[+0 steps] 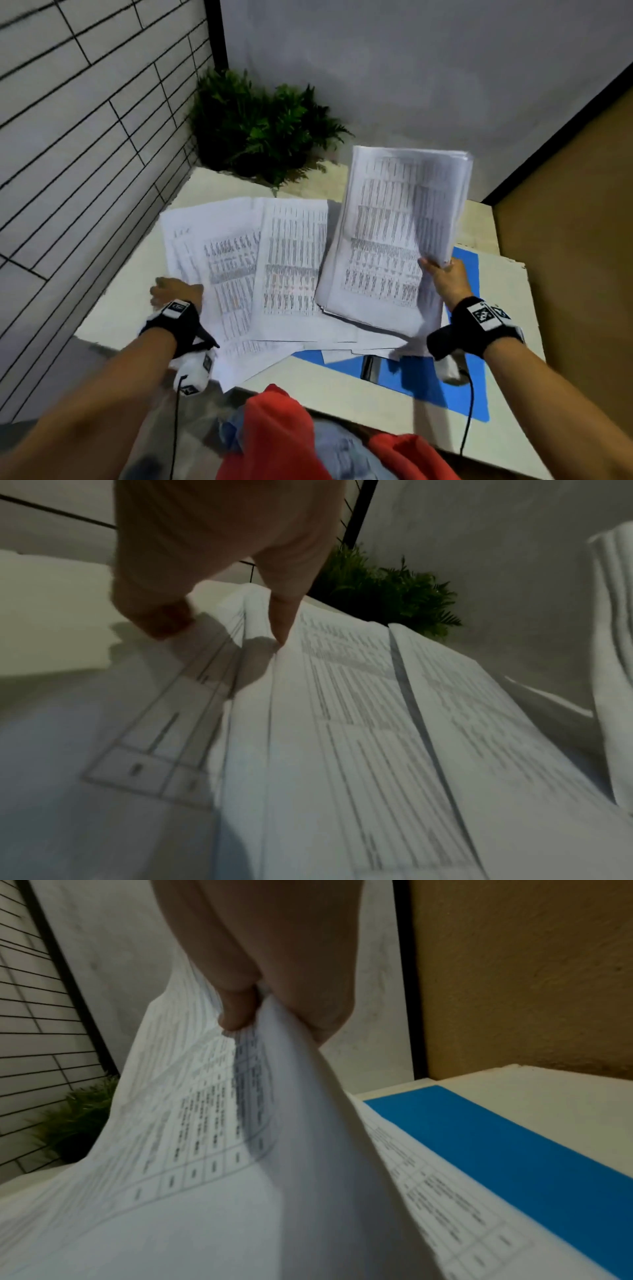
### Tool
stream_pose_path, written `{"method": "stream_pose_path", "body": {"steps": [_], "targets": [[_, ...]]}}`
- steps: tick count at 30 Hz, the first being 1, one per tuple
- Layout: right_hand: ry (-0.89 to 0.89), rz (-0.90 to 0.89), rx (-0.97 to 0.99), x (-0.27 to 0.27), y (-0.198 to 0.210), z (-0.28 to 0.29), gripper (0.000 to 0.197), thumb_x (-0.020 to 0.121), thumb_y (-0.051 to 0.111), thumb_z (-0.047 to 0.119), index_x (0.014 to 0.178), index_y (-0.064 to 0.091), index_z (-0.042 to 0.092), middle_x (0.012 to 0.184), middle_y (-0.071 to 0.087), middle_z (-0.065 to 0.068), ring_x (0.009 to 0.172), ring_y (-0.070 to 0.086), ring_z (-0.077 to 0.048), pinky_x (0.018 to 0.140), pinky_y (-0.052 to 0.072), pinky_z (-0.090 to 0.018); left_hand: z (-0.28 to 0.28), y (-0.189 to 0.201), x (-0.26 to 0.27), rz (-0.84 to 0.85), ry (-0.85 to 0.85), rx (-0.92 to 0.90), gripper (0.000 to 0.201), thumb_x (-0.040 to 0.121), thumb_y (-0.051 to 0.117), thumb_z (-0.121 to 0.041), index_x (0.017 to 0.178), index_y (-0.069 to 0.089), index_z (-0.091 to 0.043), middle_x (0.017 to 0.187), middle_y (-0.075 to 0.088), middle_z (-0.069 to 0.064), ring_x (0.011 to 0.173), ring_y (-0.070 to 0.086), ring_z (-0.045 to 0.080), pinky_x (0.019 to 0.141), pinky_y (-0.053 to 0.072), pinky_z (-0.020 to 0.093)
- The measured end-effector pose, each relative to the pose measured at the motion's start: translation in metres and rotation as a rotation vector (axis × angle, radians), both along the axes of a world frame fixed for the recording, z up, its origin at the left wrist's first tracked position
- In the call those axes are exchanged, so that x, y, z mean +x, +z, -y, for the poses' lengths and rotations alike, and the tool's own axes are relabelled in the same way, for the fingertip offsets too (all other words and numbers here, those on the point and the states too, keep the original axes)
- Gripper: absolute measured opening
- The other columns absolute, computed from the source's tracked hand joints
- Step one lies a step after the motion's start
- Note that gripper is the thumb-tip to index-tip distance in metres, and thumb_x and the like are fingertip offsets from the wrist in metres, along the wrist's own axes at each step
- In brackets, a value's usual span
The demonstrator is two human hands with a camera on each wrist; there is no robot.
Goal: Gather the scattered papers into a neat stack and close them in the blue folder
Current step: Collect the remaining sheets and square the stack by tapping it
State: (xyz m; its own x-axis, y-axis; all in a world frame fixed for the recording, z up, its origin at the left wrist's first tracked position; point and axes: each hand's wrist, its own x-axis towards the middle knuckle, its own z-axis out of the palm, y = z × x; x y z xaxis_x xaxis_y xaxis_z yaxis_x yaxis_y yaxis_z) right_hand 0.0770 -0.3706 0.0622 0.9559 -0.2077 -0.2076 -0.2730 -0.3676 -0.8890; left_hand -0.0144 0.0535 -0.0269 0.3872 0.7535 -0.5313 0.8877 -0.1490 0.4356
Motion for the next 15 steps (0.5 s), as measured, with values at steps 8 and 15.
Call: {"method": "stream_pose_path", "body": {"steps": [8, 15], "targets": [[0.013, -0.050, 0.052, -0.005, -0.008, -0.011, 0.033, 0.086, 0.059, 0.003, 0.116, 0.056, -0.011, 0.103, 0.057, -0.011, 0.096, 0.053, -0.019, 0.059, 0.048, -0.007, 0.021, 0.002, 0.004, 0.416, -0.021, -0.449, 0.054, 0.078, 0.069, -0.013, 0.125, 0.049, 0.004, 0.123, 0.056, 0.012, 0.108, 0.056, 0.032, 0.098, 0.042, 0.041], [0.065, -0.070, -0.103, -0.010, -0.012, -0.011, 0.026, 0.085, 0.061, 0.006, 0.105, 0.061, -0.010, 0.092, 0.060, -0.017, 0.086, 0.054, -0.023, 0.075, 0.044, -0.033, 0.031, 0.054, 0.005, 0.366, -0.308, 0.035, 0.034, 0.087, 0.054, -0.013, 0.110, 0.053, 0.012, 0.111, 0.061, 0.030, 0.096, 0.061, 0.042, 0.077, 0.049, 0.039]]}}
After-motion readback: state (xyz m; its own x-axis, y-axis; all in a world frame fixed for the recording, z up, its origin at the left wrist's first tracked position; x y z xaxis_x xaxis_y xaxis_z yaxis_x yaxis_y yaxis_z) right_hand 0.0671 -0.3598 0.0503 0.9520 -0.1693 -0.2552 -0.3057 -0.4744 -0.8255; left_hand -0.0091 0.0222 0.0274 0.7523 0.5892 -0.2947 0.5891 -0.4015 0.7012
